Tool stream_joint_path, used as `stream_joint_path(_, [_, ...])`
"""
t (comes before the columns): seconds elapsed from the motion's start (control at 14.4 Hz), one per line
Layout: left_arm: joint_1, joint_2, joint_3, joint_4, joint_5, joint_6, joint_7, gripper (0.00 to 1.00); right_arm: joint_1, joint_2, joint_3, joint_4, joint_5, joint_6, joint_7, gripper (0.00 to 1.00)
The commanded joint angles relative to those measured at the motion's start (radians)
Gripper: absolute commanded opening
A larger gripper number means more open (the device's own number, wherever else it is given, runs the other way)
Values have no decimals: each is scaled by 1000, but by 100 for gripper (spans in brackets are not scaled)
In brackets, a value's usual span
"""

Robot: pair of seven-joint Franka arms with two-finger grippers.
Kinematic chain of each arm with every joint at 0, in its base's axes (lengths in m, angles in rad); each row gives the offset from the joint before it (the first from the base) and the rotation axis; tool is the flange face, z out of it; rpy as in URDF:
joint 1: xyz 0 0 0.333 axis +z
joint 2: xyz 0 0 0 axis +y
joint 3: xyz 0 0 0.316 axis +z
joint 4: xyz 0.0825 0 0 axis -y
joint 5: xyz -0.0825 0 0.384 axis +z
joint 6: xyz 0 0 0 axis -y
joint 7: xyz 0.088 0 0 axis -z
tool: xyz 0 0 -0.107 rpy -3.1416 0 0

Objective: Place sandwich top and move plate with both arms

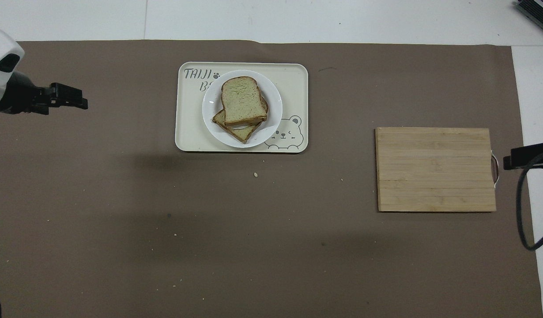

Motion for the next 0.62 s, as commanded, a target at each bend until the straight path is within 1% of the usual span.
stream_joint_path(0.0, [4,-100,8,-25,90,-98,21,100,-4,-16,2,-19,-8,12,-21,100])
stream_joint_path(0.21, [92,-129,11,-25,93,-121,139,100,-4,-16,2,-19,-8,12,-21,100])
stream_joint_path(0.28, [109,-131,9,-20,84,-127,109,100,-4,-16,2,-19,-8,12,-21,100])
stream_joint_path(0.42, [91,-132,-4,-22,99,-143,-61,100,-4,-16,2,-19,-8,12,-21,100])
stream_joint_path(0.56, [30,-158,-10,-29,168,-167,-62,100,-4,-16,2,-19,-8,12,-21,100])
